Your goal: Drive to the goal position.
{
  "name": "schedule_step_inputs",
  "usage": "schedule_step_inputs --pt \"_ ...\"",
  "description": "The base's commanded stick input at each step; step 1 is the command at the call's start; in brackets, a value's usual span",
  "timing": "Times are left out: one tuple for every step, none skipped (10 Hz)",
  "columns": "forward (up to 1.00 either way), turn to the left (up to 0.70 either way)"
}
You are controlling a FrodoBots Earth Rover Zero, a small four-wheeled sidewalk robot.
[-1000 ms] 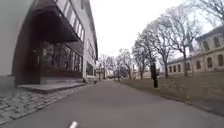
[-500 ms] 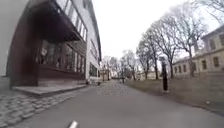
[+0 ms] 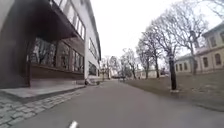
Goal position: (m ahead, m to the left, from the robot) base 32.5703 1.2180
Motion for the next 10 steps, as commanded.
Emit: schedule_step_inputs --pt "1.00 0.01" --pt "1.00 0.01" --pt "1.00 0.01" --pt "1.00 0.01" --pt "1.00 0.01" --pt "1.00 0.01" --pt "1.00 0.01" --pt "1.00 0.01" --pt "1.00 0.01" --pt "1.00 0.01"
